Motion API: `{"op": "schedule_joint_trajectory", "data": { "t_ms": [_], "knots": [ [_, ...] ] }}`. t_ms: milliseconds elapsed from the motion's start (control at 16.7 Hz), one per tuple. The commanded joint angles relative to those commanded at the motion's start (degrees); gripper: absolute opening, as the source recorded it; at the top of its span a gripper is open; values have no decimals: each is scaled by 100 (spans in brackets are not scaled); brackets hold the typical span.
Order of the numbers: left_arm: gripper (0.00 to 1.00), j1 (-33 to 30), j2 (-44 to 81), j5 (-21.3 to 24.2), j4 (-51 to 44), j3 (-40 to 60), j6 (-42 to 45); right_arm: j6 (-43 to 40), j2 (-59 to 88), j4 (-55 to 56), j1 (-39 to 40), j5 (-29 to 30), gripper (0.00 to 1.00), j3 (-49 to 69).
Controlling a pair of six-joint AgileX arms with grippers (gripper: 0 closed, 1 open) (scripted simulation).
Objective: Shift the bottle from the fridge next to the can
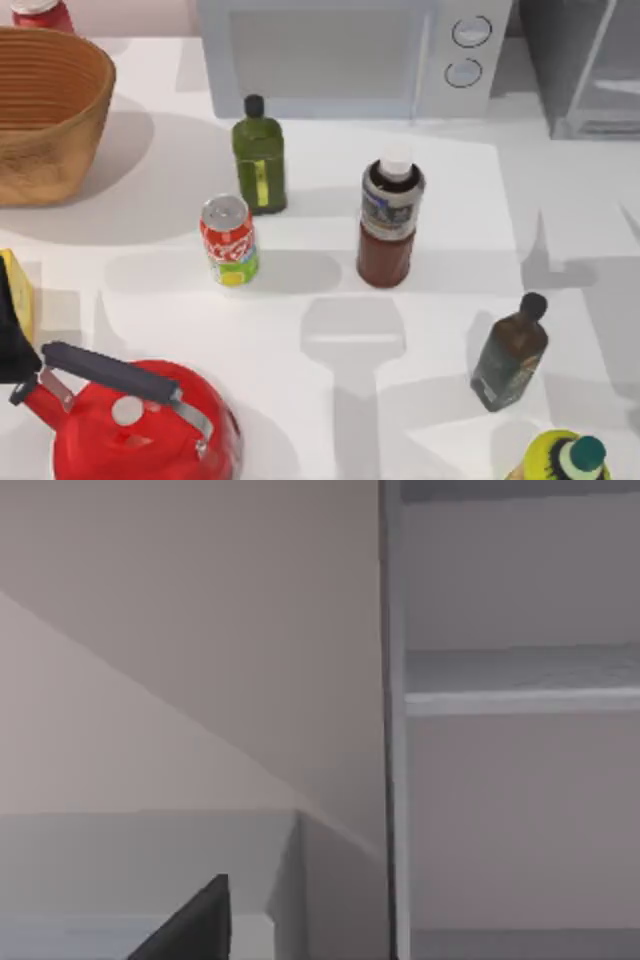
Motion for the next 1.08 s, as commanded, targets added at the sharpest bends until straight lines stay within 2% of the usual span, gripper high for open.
{"op": "schedule_joint_trajectory", "data": {
  "t_ms": [240, 480, 1080],
  "knots": [
    [100, 0, 0, 0, 0, 0, 0, 17, -1964, -1507, -936, -856, 100, -959],
    [100, 0, 0, 0, 0, 0, 0, 23, -3211, -2567, -1607, -1390, 100, -1661],
    [100, 0, 0, 0, 0, 0, 0, 18, -3682, -3067, -1794, -1522, 100, -1717]
  ]
}}
